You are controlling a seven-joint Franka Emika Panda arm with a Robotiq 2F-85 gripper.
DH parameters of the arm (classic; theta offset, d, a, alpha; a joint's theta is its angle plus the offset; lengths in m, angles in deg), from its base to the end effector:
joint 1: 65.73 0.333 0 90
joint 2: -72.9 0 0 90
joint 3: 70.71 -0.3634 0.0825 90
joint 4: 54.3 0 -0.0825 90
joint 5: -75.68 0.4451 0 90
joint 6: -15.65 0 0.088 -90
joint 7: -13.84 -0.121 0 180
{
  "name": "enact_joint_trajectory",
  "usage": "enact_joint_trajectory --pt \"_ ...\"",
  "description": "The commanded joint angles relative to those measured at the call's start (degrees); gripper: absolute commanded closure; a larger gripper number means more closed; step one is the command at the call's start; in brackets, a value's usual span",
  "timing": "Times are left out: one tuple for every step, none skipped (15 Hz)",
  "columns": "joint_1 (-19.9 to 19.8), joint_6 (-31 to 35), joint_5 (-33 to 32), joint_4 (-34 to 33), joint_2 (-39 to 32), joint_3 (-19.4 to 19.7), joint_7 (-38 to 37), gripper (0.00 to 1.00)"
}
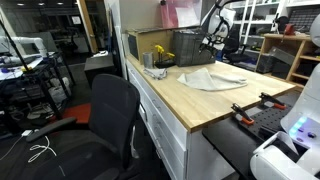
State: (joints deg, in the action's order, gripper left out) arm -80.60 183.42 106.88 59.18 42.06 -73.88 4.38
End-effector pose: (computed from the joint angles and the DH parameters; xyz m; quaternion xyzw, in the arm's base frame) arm 0.6840 -0.1756 0.2079 -0.8781 0.4205 -0.1954 0.1181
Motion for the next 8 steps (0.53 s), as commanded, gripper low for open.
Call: enact_joint_trajectory --pt "-5.0 -4.4 4.8 10.2 7.0 -1.9 1.3 0.0" --pt "-6.4 -6.1 6.3 12.1 7.9 -2.3 1.5 0.0" --pt "-7.4 -7.7 7.4 13.8 8.7 -2.4 1.5 0.0" --pt "-8.3 -9.7 8.2 15.6 9.3 -2.1 1.2 0.0" --pt "-7.1 -11.8 10.2 16.9 9.8 -0.1 1.5 0.0" --pt "-7.0 -13.5 11.1 18.3 10.3 1.1 1.3 0.0" --pt "-6.6 -15.0 12.1 19.5 10.6 2.4 0.8 0.0" --pt "-6.2 -16.4 12.8 20.7 10.7 3.6 0.6 0.0"
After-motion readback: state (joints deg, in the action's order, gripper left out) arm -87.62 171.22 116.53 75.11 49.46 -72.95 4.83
